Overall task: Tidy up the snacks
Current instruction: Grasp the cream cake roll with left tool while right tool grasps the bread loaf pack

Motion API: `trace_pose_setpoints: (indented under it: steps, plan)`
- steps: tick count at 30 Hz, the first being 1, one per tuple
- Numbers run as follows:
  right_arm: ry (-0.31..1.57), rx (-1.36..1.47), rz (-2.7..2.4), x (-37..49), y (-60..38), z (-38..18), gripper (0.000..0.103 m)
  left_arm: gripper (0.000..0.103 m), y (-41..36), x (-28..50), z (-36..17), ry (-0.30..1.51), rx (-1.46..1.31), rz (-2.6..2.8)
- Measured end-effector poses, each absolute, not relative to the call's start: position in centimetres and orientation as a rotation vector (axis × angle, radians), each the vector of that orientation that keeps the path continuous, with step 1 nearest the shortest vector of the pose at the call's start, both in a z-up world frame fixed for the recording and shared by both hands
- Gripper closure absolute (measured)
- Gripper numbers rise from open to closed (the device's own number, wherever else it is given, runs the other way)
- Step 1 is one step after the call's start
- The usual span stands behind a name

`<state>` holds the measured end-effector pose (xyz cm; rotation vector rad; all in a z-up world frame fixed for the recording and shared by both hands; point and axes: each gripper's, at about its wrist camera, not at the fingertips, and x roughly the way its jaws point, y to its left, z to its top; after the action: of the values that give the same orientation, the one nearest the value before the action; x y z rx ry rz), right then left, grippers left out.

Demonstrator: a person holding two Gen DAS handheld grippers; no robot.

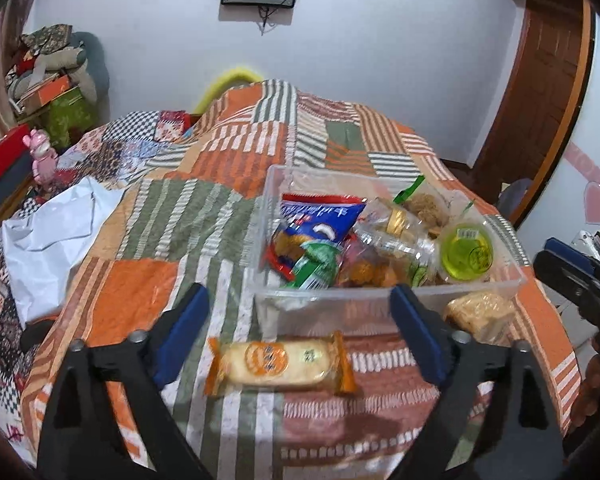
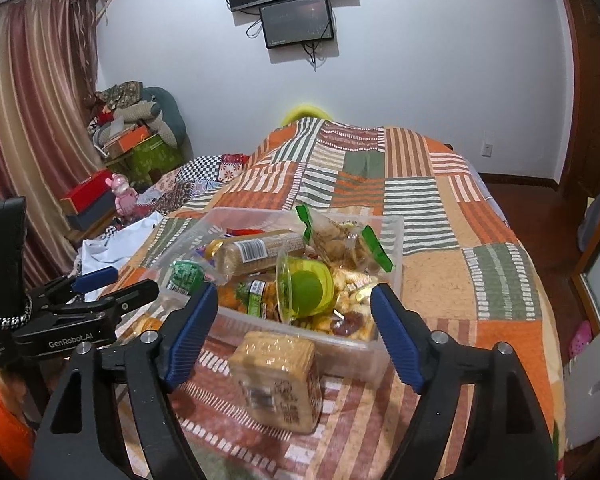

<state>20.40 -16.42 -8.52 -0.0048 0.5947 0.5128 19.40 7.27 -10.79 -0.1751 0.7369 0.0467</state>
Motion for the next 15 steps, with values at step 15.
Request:
trace_pose_setpoints:
  steps: [15]
  plan:
    - [0.677, -0.034, 0.537, 19.4, -15.9, -11.4, 0.024, 0.005, 8.6, 19.8, -16.6, 0.919, -0.203, 0.045]
